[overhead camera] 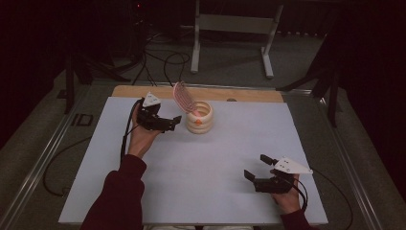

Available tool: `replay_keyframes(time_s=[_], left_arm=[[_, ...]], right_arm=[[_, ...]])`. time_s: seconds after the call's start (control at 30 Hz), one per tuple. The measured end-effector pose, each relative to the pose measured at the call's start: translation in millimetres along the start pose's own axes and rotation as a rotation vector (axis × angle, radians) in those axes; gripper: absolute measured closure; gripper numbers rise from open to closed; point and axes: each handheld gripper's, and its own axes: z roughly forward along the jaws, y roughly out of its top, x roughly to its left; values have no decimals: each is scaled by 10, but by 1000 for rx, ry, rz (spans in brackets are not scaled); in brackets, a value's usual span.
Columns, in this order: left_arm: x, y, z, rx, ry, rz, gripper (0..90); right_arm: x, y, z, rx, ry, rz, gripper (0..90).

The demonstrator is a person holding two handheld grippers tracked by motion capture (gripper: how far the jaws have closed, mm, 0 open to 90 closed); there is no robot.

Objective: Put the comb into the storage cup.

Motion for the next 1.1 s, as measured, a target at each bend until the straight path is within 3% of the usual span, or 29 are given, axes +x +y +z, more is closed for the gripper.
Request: replay_keyframes(time_s=[0.6, 1.1], left_arm=[[-37, -231, -277, 34, -25, 55, 0], [-72, -456, -548, 11, 0, 81, 0]], right_arm=[[28, 1, 22, 1, 7, -4, 83], [32, 1, 29, 6, 3, -6, 84]])
